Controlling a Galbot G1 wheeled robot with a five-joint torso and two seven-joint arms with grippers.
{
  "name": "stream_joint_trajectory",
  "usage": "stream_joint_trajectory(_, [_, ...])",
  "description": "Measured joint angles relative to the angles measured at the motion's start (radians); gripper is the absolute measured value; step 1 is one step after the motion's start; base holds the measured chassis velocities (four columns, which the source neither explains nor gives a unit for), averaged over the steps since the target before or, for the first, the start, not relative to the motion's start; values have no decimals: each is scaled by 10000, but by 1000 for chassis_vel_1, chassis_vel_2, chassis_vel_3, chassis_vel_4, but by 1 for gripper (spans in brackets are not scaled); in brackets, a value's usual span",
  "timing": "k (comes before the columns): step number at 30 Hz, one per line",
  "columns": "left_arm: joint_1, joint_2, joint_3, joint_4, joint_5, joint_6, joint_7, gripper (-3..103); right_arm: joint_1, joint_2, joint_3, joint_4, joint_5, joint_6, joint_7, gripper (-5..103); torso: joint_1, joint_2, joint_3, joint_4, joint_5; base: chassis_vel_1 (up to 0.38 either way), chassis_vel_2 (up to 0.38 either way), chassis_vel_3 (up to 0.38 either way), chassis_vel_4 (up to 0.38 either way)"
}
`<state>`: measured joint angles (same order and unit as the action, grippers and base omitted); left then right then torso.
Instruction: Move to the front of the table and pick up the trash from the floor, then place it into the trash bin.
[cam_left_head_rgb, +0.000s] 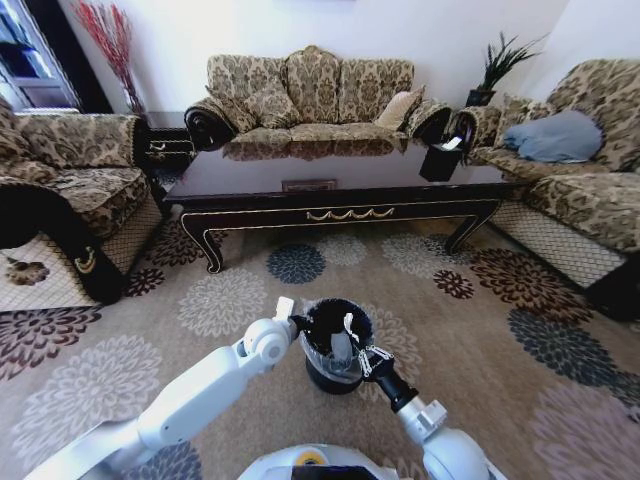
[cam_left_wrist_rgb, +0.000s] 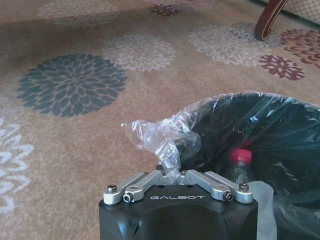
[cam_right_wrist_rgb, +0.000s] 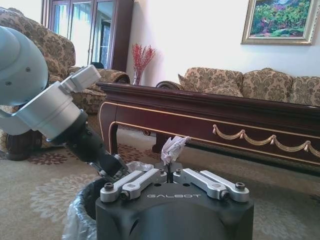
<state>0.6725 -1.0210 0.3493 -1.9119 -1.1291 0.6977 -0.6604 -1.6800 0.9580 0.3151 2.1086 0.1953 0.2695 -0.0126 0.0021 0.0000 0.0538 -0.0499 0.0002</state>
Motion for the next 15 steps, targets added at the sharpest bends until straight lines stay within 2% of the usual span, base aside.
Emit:
stream_joint_trajectory(3, [208, 155, -119, -183, 10, 5, 24, 3, 76, 29, -93, -137, -19, 7, 20, 13, 0, 0, 0, 0, -3, 0, 0, 0, 0])
stream_joint_trajectory(4, [208, 155, -119, -183, 10, 5, 24, 3, 76, 29, -93, -137, -19, 7, 20, 13, 0, 0, 0, 0, -3, 0, 0, 0, 0])
stream_joint_trajectory(7, [430, 252, -362, -276, 100, 6, 49, 3, 135, 58, -187, -232, -83, 9, 26, 28, 0, -1, 0, 0, -2, 0, 0, 0, 0])
stream_joint_trajectory(9, [457, 261, -393, -280, 153, -5, 51, 3, 135, 60, -196, -233, -87, 9, 25, 28, 0, 0, 0, -1, -2, 0, 0, 0, 0])
stream_joint_trajectory(10, [478, 256, -422, -281, 196, -7, 50, 3, 135, 66, -198, -243, -91, 9, 25, 33, 0, 0, 0, -1, -2, 0, 0, 0, 0])
stream_joint_trajectory(11, [495, 229, -437, -281, 210, -10, 50, 3, 134, 77, -198, -258, -98, 9, 24, 33, 0, 0, 0, -1, -2, 0, 0, 0, 0])
stream_joint_trajectory(12, [529, 190, -466, -281, 221, -11, 57, 3, 131, 90, -198, -272, -104, 9, 24, 44, 0, 0, 0, -2, -3, 0, 0, 0, 0])
stream_joint_trajectory(13, [529, 190, -466, -281, 221, -11, 57, 3, 131, 90, -198, -272, -104, 9, 24, 44, 0, 0, 0, -2, -3, 0, 0, 0, 0])
stream_joint_trajectory(15, [642, 168, -568, -278, 272, -13, 74, 3, 79, 109, -180, -271, -110, 9, 24, 56, -1, 0, 0, -5, -3, 0, 0, 0, 0])
